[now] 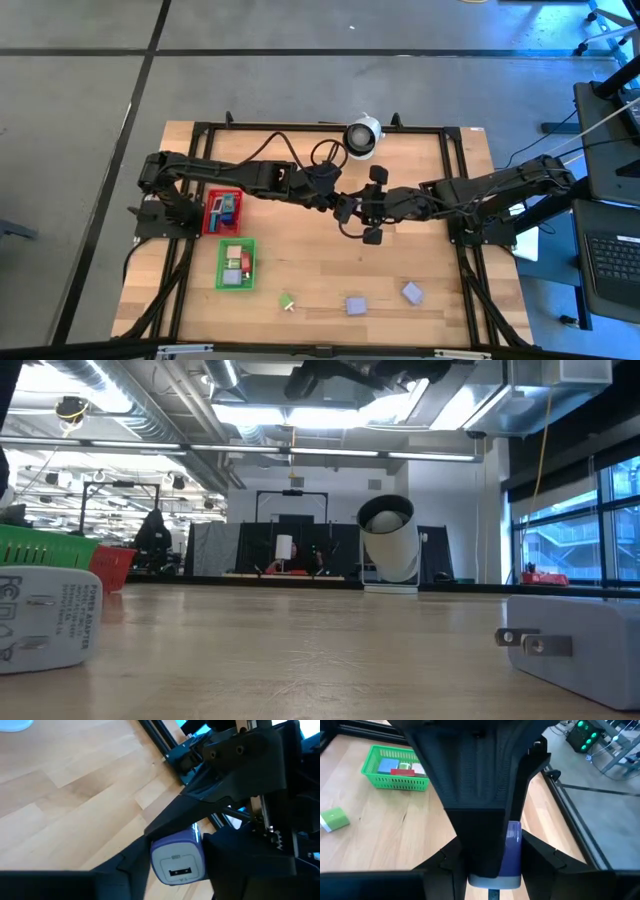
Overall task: Pick & Place Office items
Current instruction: Put the violet charger adapter into the green bin
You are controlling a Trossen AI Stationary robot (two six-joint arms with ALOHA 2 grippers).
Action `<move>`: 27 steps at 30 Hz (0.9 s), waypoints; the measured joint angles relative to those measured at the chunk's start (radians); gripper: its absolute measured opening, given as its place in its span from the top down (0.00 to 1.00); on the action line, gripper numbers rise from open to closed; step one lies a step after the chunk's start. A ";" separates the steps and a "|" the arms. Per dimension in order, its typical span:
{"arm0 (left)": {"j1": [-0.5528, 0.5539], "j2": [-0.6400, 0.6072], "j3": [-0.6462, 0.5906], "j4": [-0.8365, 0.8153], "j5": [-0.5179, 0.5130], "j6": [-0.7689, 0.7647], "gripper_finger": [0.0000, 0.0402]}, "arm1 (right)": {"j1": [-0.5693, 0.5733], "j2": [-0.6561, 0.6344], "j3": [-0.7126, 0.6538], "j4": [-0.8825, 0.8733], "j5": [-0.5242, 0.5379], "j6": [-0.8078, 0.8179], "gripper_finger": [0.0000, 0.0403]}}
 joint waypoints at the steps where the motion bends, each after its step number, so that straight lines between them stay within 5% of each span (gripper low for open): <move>1: 0.000 0.000 0.000 0.001 0.003 -0.002 0.62 | 0.000 0.000 0.000 0.000 0.002 -0.003 0.65; 10: 0.001 0.000 0.000 0.002 0.032 0.019 0.66 | 0.000 0.000 0.000 -0.003 -0.007 -0.003 0.59; 19: 0.002 0.000 0.000 0.000 0.067 0.038 0.66 | -0.001 -0.001 0.001 -0.007 -0.127 0.073 0.31; 27: 0.029 -0.031 0.000 -0.176 0.117 0.076 0.66 | -0.001 -0.026 0.105 -0.435 -0.213 0.211 0.15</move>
